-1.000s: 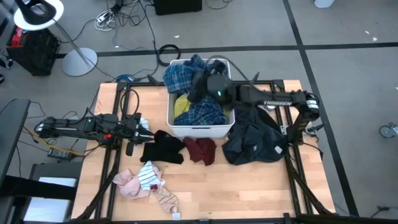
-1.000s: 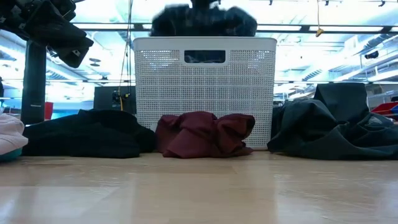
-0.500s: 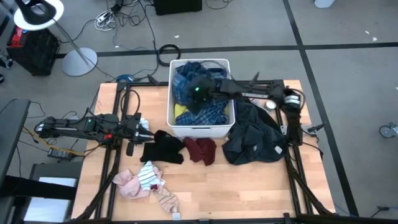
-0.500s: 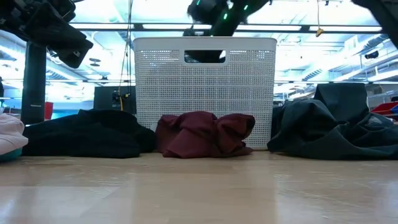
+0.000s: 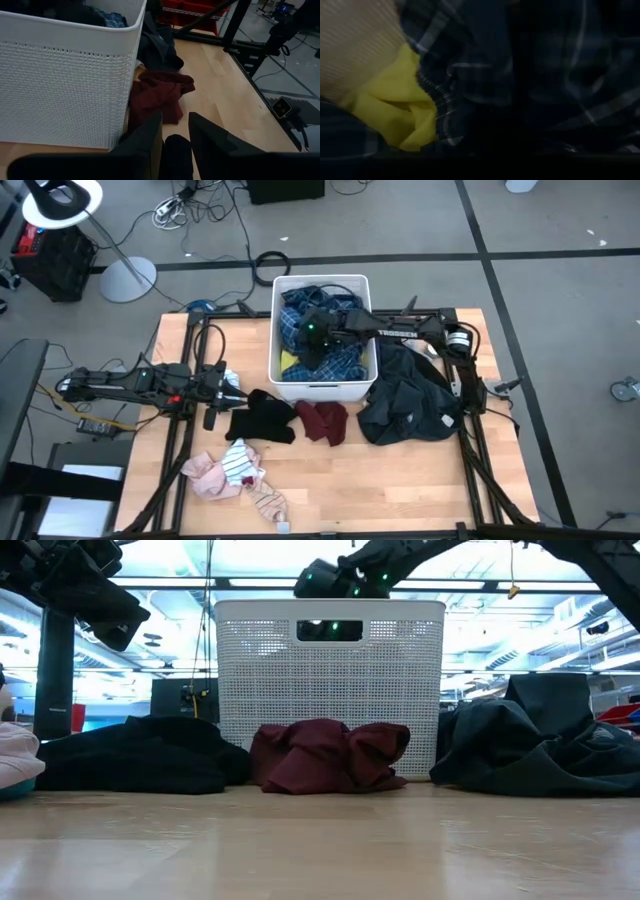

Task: Sort clothes
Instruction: Put the blue long pants into the laundry bin, then put the dark green short into the laundry bin

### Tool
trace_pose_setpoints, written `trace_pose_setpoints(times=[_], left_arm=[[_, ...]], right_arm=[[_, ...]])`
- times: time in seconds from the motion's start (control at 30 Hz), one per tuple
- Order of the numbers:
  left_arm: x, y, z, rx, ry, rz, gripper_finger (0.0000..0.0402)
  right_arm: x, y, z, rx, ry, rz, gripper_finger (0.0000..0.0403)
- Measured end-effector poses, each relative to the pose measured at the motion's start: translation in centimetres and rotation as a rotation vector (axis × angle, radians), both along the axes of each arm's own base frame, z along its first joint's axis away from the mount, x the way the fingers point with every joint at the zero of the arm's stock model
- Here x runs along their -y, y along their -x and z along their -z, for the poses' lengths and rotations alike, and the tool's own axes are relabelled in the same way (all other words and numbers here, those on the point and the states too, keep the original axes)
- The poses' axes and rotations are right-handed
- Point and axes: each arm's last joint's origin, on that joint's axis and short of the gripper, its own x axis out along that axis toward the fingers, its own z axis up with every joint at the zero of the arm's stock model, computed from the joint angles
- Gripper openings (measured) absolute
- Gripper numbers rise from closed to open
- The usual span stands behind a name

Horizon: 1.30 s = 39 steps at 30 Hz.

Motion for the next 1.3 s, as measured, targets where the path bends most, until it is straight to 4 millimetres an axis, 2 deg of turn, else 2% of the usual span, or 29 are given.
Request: trace_pose_setpoints(times=[0.27, 0.43, 0.67, 0.87, 0.97, 1.07, 1.3], left_arm=[[0.0, 0.0, 0.0, -0.001, 0.0, 0.0, 0.0102], [0.0, 0.0, 0.0, -0.001, 0.0, 0.0, 0.0102], [0.0, 0.0, 0.0, 0.0, 0.0, 0.0, 0.0102], [0.0, 0.0, 0.0, -0.001, 0.001, 0.0, 0.0102], [0.0, 0.0, 0.0, -0.002, 0.01, -0.003, 0.0102], [0.0, 0.0, 0.0, -0.003, 0.011, -0.003, 0.0102], [0.0, 0.0, 0.0, -0.004, 0.014, -0.004, 0.0102]], right_arm=[[-0.9, 2.0, -5.2, 0.118, 0.017, -0.028, 0.0102], [-1.8, 4.0, -9.2, 0.195, 0.057, -0.043, 0.0142], [-3.5, 9.0, -14.3, 0.229, 0.056, -0.031, 0.0159], [-6.9, 13.1, -17.1, 0.218, 0.003, -0.016, 0.0159], [-9.3, 14.5, -17.6, 0.191, 0.034, 0.024, 0.0159], [-11.9, 15.8, -16.9, 0.168, 0.064, 0.057, 0.0159], [-17.6, 18.9, -12.7, 0.146, 0.041, 0.148, 0.0158]])
